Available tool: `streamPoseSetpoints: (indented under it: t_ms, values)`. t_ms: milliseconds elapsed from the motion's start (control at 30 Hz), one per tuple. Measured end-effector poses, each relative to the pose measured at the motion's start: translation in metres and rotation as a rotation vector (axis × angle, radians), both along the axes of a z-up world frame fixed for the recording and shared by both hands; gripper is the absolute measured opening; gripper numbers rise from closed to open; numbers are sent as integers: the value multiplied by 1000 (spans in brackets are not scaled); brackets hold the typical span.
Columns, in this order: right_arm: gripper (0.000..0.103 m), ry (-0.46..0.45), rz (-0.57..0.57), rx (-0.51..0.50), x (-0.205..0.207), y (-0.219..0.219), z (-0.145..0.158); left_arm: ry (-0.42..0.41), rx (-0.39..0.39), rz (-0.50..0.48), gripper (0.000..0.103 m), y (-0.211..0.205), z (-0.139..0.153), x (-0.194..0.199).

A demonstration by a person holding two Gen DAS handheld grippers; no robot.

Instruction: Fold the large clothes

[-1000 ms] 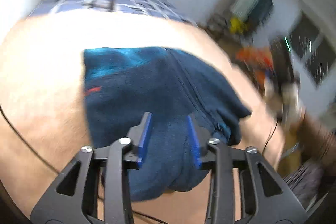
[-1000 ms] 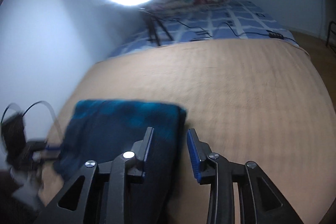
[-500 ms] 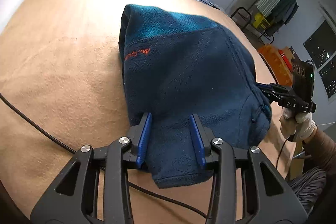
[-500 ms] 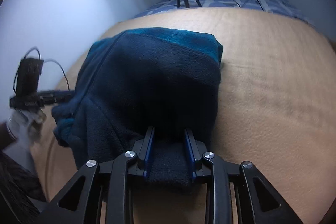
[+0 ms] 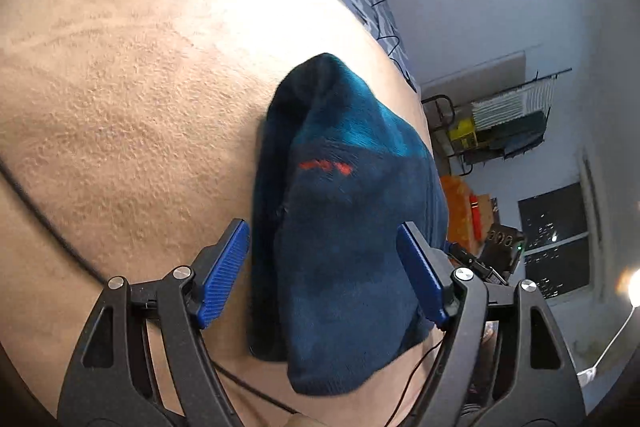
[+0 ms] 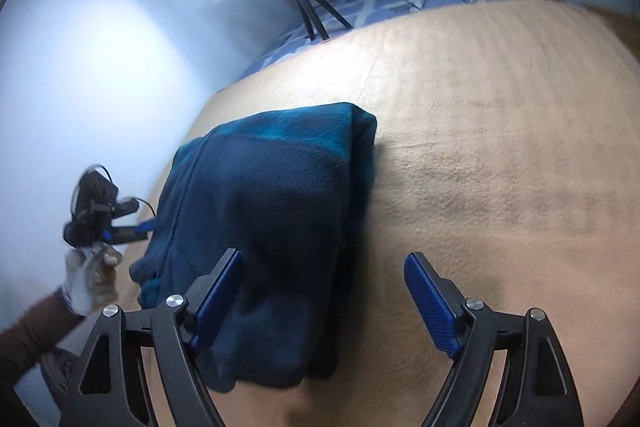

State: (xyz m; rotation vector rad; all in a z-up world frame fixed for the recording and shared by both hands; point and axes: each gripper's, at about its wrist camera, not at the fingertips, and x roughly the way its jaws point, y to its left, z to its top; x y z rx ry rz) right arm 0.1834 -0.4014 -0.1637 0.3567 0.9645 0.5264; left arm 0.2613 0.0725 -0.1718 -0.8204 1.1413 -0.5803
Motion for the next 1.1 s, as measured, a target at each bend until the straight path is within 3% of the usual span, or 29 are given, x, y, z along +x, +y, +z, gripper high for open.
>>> streamPoseSetpoints:
  t_ms: [267,433,500,533,600,767,867,1100]
  values:
    - [86,108,54,116,35,7,-27,44,-60,-19,78,-9,-26,23]
    - [85,115,71,203,41,9,-37,23,-37,-46,78,-24,-27,30]
    - [79,121,84,230,43,10,-38,21,-33,-50,77,-30,-25,32]
    - [70,131,96,251,44,13,-40,21,-30,-54,75,-34,-24,33]
    - [66,151,108,270,46,18,-41,18,-2,-55,70,-41,-23,34]
    - [39,129,93,241,35,24,-30,-15,56,-56,44,-43,-10,23]
    - [28,99,83,211,28,23,-19,-63,114,-66,34,-49,3,22]
    - [23,41,64,100,6,29,11,-134,221,-66,29,-61,29,10]
